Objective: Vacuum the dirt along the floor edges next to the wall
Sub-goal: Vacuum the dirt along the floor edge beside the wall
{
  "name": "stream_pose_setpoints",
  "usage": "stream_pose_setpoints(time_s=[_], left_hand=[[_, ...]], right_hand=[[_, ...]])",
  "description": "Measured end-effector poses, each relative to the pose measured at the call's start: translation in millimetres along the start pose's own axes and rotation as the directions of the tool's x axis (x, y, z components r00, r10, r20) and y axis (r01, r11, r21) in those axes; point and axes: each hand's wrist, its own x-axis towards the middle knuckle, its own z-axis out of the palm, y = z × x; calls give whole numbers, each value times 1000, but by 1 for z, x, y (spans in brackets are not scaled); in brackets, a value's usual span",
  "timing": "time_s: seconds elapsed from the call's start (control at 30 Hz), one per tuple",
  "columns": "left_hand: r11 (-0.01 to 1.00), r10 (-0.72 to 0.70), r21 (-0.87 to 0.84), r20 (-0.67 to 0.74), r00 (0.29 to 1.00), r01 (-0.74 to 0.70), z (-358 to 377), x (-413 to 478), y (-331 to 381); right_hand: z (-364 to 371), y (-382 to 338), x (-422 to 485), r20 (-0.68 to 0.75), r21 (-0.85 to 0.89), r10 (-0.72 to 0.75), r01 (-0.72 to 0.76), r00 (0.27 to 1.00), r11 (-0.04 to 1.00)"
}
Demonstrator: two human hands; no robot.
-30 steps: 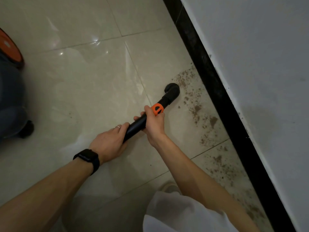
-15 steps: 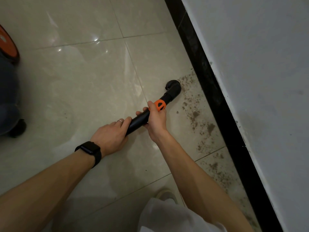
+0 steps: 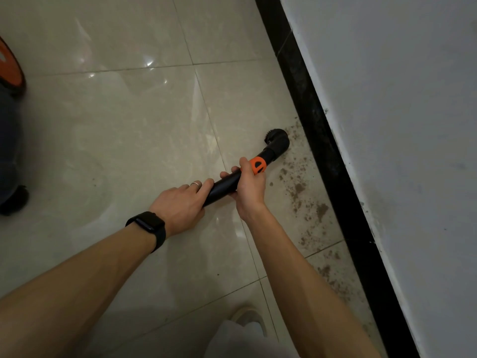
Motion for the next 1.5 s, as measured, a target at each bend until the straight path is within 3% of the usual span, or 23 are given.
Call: stream_pose_setpoints(time_s=[1.07, 1.5], left_hand=[[960, 156, 248, -94, 983, -128, -29, 99, -15], [994, -51, 88, -103, 993, 60, -38, 114, -21]], right_hand=[[13, -49, 56, -141, 159, -8, 30, 990, 987], [38, -76, 75, -104, 43, 7, -3, 995, 999]])
